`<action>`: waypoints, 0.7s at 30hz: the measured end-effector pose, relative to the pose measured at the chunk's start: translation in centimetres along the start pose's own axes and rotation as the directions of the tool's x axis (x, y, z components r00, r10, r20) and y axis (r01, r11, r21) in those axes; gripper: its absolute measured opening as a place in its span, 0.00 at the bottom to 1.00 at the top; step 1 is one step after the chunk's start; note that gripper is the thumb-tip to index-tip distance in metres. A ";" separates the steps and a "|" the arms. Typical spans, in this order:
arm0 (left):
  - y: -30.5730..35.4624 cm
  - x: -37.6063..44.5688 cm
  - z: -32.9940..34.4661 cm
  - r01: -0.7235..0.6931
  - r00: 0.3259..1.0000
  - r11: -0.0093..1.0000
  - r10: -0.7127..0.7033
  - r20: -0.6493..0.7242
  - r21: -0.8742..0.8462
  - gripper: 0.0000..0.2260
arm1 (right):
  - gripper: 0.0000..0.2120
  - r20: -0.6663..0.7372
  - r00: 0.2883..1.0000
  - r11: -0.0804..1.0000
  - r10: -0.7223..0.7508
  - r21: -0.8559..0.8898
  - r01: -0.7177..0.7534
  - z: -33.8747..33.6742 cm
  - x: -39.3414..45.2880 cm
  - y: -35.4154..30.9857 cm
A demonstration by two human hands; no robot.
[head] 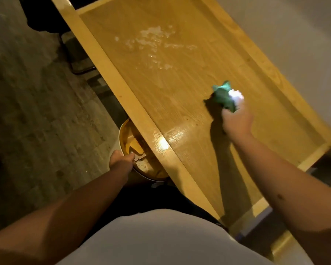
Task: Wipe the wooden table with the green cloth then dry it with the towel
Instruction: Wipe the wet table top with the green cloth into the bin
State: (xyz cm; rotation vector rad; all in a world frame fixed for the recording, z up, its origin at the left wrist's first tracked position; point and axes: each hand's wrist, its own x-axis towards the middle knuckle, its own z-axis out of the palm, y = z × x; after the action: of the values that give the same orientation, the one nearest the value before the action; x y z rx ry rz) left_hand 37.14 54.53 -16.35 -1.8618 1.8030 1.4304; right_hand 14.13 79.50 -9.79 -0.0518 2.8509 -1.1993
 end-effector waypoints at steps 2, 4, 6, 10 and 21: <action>-0.4 -0.1 0.2 0.007 1.000 1.000 -0.007 0.002 0.003 0.11 | 0.29 -0.090 0.992 0.993 0.092 -0.071 -0.098 -2.1 3.4 2.5; -0.7 -0.1 0.2 0.032 0.999 0.999 -0.031 0.024 -0.031 0.11 | 0.32 -0.038 0.980 0.965 0.196 -0.170 -0.199 -3.3 5.7 5.5; -1.1 0.1 0.3 0.067 0.997 0.995 -0.063 0.049 -0.073 0.12 | 0.39 0.133 0.960 0.909 0.245 -0.377 -0.179 -3.4 6.7 8.2; -1.1 -0.4 0.6 0.068 0.997 0.991 -0.065 0.032 -0.118 0.07 | 0.49 0.255 0.951 0.811 0.172 -0.584 0.010 -2.4 6.7 10.2; -0.2 -0.4 0.6 0.002 0.999 0.992 -0.006 -0.036 -0.130 0.06 | 0.51 0.371 0.923 0.873 0.101 -0.478 0.097 2.4 7.1 5.2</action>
State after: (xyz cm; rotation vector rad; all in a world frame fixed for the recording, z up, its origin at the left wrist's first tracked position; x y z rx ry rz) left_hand 37.08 55.30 -16.46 -1.9637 1.7600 1.5565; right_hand 7.08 81.13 -15.40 -0.2711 2.7014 -0.3685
